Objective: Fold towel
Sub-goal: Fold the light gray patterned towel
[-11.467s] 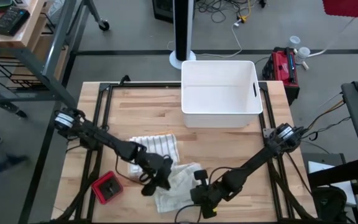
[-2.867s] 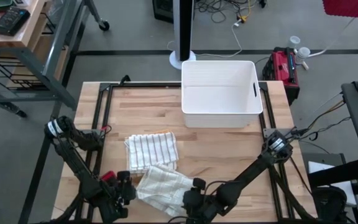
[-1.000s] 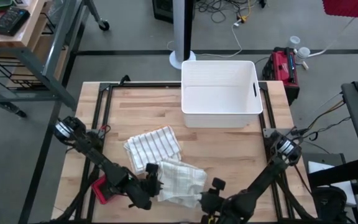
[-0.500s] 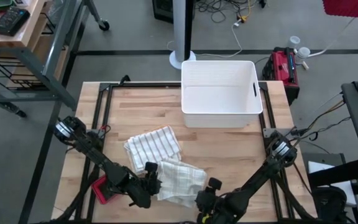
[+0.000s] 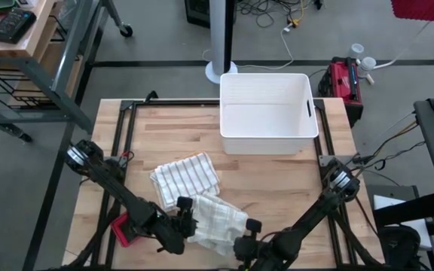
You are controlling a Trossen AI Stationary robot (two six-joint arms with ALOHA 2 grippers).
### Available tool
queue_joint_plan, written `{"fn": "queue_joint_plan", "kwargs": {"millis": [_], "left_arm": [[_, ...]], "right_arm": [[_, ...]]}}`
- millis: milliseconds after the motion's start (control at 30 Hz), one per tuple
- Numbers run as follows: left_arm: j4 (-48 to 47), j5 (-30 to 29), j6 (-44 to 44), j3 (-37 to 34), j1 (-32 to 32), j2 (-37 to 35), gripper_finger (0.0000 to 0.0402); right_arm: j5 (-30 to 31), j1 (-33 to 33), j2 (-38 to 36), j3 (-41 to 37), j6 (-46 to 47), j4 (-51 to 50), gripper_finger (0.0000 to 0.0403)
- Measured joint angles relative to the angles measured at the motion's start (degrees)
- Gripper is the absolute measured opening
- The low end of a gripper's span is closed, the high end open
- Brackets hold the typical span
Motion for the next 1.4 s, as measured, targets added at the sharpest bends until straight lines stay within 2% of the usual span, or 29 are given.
{"fn": "queue_joint_plan", "kwargs": {"millis": [100,167,300,467,700,833,967,1100,1200,1333,1400], "left_arm": [[-7.13,-0.77,-1.2,3.9,-0.02,0.0,0.0075],[-12.26,-2.73,-2.41,6.9,-0.06,-0.03,0.0075],[-19.01,-5.8,-3.44,11.5,-0.08,-0.07,0.0075],[-21.92,-8.56,-3.34,13.89,-0.08,-0.09,0.0075],[-22.08,-10.78,-5.61,12.26,-0.06,-0.09,0.0075],[-21.83,-11.99,-6.65,10.69,-0.06,-0.09,0.0075],[-17.2,-11.58,-4.25,7.6,-0.06,-0.09,0.0075],[-8.77,-10.5,1.39,2.7,0.46,-0.09,0.0075],[-1.28,-10.47,6.0,-0.87,1.75,-0.09,0.0075],[8.95,-10.45,13.13,-3.76,3.68,-0.09,0.0075],[10.91,-8.86,16.1,-5.22,5.18,-0.09,0.0075]], "right_arm": [[2.43,-0.11,0.0,2.14,0.71,-4.89,0.0005],[5.08,-0.12,0.0,4.53,2.3,-11.59,0.0004],[5.63,-0.15,0.0,9.6,4.83,-26.36,0.0002],[3.74,-0.15,0.0,11.62,5.18,-35.72,0.0001],[1.7,-0.08,1.58,10.95,3.91,-44.57,0.0001],[4.56,1.16,2.8,11.02,3.56,-49.11,0.0001],[12.3,2.91,2.86,10.8,3.79,-50.18,0.0],[18.6,4.03,2.86,10.74,2.42,-50.3,0.0],[19.19,4.13,2.86,10.74,1.53,-50.12,0.0],[16.19,4.01,2.86,10.74,-1.33,-49.87,0.0],[14.64,4.0,2.86,10.72,-3.7,-49.84,0.0]]}}
